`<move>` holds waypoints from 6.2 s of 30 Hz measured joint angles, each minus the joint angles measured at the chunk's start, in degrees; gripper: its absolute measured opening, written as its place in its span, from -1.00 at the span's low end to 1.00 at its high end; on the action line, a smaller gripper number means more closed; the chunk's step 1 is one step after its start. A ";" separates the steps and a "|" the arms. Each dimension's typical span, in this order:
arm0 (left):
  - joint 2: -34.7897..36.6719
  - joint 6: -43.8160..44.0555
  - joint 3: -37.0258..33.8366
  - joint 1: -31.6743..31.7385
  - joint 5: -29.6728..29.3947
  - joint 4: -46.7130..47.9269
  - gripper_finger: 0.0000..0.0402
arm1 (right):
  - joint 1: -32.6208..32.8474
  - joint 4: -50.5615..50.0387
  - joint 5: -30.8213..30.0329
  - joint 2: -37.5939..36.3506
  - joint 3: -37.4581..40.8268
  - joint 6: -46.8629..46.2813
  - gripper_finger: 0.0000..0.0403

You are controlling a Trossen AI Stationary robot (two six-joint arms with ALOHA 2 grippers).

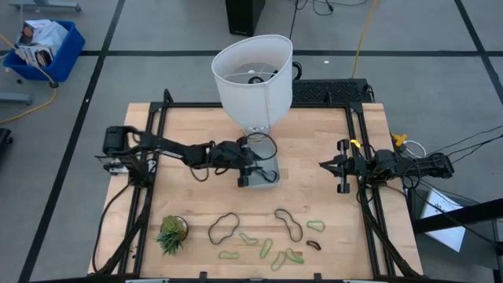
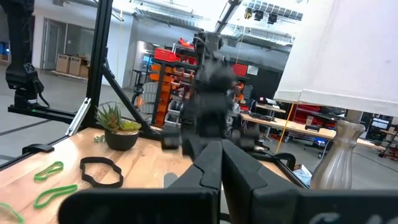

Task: Pick and place rubber bands into bin
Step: Adjust the gray bin

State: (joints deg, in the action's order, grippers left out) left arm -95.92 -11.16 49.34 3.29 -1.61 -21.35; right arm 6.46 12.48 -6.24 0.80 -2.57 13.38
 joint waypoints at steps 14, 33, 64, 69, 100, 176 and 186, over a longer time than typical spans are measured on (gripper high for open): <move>30.12 0.11 -0.20 -10.37 -13.60 29.60 -0.96 | 0.00 -0.62 0.02 0.00 0.02 0.86 -1.00; 52.92 5.69 -40.09 -12.89 -10.67 -10.46 -0.99 | 0.00 -0.69 0.28 0.88 0.01 -2.56 -1.00; 52.81 7.51 -48.78 -14.67 -10.43 -18.66 -0.85 | 3.25 18.88 -2.73 63.11 -22.90 -8.26 -0.52; 52.83 9.59 -48.77 -14.65 -10.37 -17.71 -0.86 | 4.34 9.79 -4.20 74.98 -33.34 -7.50 -0.27; 52.81 11.83 -48.76 -15.37 -9.90 -16.45 -0.74 | 5.92 -6.96 -8.71 86.29 -43.04 -4.03 0.03; 52.81 12.54 -48.76 -15.39 -9.90 -16.58 -0.75 | 7.54 -0.77 -2.41 90.95 -42.99 -25.21 -0.88; 52.83 12.98 -48.76 -15.37 -9.90 -16.57 -0.75 | 7.54 1.24 0.43 90.95 -42.99 -25.08 -0.48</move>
State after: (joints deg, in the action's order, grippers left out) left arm -43.09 1.83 0.58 -12.08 -11.51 -37.91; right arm 14.00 13.72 -5.81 91.74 -45.56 -11.70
